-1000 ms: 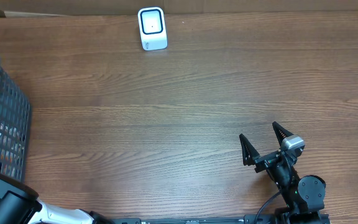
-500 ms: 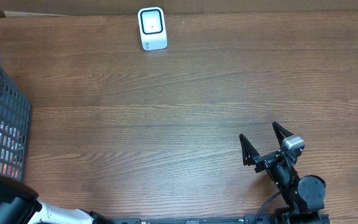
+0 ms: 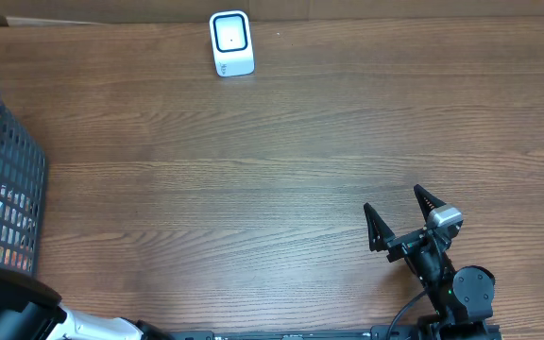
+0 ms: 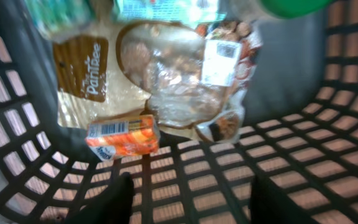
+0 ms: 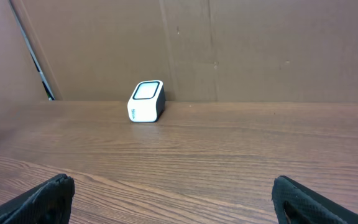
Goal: Scan the item barcode
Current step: 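Close the left gripper on the orange snack packet in the basket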
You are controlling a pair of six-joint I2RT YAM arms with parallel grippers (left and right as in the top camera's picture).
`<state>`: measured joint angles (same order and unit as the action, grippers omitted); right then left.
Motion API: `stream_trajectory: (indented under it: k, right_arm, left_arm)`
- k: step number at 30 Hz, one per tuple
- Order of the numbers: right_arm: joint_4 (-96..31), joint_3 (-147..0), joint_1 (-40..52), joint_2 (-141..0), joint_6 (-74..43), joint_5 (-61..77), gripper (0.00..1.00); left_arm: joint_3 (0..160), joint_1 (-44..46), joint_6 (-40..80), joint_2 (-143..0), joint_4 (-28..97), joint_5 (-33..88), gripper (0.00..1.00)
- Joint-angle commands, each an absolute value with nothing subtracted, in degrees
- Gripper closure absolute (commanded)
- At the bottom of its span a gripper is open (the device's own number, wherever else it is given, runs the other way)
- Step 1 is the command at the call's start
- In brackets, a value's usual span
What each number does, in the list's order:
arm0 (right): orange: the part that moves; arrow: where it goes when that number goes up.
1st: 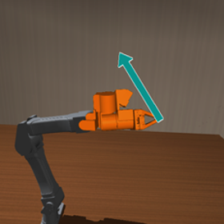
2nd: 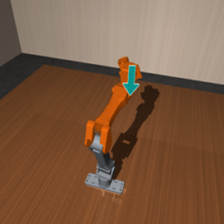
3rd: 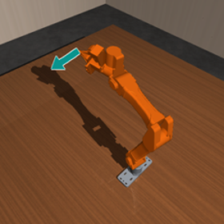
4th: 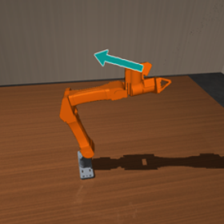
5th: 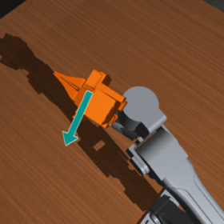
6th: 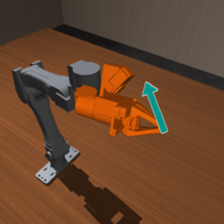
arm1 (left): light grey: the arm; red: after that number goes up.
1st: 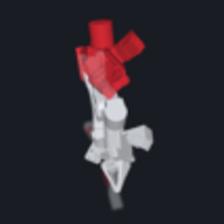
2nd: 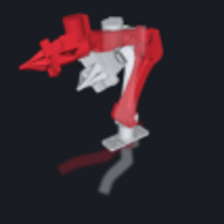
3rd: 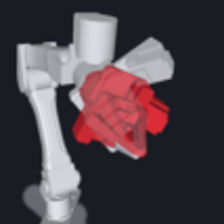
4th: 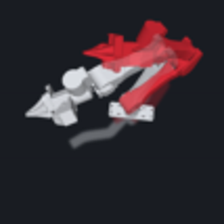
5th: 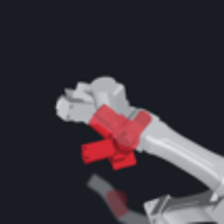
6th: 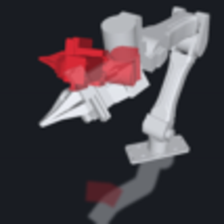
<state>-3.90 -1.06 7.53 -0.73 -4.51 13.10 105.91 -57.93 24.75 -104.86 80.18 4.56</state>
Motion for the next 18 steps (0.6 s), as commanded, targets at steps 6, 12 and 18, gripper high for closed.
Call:
stream_trajectory:
  k: [6,12,18]
  right_arm:
    - [-3.51,-0.47,7.33,-0.16,-4.93,12.88,0.0]
    - [-3.51,-0.47,7.33,-0.16,-4.93,12.88,0.0]
    - [-3.51,-0.47,7.33,-0.16,-4.93,12.88,0.0]
  left_arm:
    - [93.43,-57.84,22.83,-104.25,74.19,1.06,0.26]
    - [86.94,-57.95,19.57,-104.27,68.53,1.06,0.16]
    - [82.74,-58.02,17.8,-104.77,65.06,0.86,0.16]
